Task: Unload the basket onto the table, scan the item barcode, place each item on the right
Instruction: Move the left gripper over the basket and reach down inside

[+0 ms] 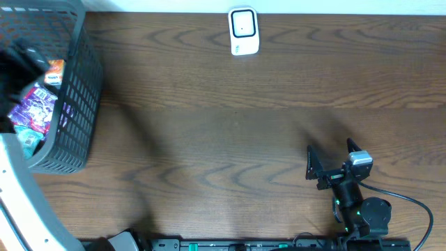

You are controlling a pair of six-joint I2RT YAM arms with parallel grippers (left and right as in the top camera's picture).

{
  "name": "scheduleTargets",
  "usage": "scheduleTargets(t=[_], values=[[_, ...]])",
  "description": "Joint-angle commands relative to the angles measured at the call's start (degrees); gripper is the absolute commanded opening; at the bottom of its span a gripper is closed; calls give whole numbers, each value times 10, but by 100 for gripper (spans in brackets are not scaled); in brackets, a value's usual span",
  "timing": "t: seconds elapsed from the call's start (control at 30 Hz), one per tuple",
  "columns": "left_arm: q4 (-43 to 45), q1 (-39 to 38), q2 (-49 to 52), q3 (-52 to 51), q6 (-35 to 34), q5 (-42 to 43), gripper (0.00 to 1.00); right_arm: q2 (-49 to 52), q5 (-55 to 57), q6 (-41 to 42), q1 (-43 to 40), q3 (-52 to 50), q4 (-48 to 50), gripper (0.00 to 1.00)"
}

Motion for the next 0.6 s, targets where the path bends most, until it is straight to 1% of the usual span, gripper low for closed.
scheduleTargets(t=[0.0,0.17,0.33,0.43,0.57], values=[[-13,34,32,48,-24,-3,98,-3,0,-7,-3,-2,-1,99],[0,42,51,48,-23,-4,98,-3,0,-7,-3,-2,-1,99],[50,42,56,48,-18,-53,98,-3,0,-7,-3,-2,-1,99],[76,42,58,48,-18,-106,98,-3,0,-7,-3,-2,-1,99],[85,42,70,48,-18,-176,98,-3,0,-7,-3,-2,-1,99]])
